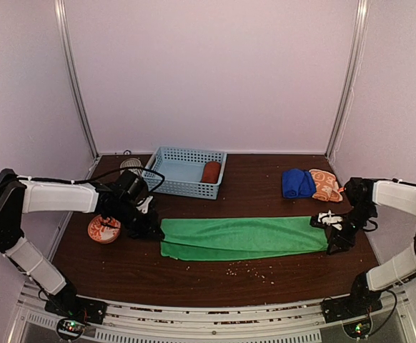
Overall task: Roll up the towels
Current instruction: Smooth out the towel at the center of the board.
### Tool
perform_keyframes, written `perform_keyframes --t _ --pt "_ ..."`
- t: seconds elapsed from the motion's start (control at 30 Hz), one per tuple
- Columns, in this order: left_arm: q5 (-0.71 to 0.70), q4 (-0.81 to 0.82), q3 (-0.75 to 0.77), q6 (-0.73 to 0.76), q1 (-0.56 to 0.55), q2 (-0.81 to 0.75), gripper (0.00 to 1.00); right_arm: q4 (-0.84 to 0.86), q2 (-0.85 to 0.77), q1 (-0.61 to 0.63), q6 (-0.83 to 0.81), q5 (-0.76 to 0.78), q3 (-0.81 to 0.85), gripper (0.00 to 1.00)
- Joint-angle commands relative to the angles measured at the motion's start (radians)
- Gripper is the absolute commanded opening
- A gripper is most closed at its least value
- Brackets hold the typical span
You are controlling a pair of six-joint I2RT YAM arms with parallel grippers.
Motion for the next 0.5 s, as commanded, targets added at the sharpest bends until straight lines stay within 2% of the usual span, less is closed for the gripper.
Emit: perform_keyframes --t 0.0,0.23,0.47 --pt "0.002 -0.017 0.033 0.025 0.001 -0.018 0.02 0.074 0.031 0.011 0.025 0.034 0.043 0.48" --pt "0.014 -0.018 0.054 0.027 -0.015 -0.015 0.01 0.012 0.148 0.049 -0.025 -0.003 0.087 0.41" --pt "0.014 -0.011 0.054 0.028 -0.022 -0.014 0.01 0.026 0.164 0.083 -0.018 0.041 0.077 0.39"
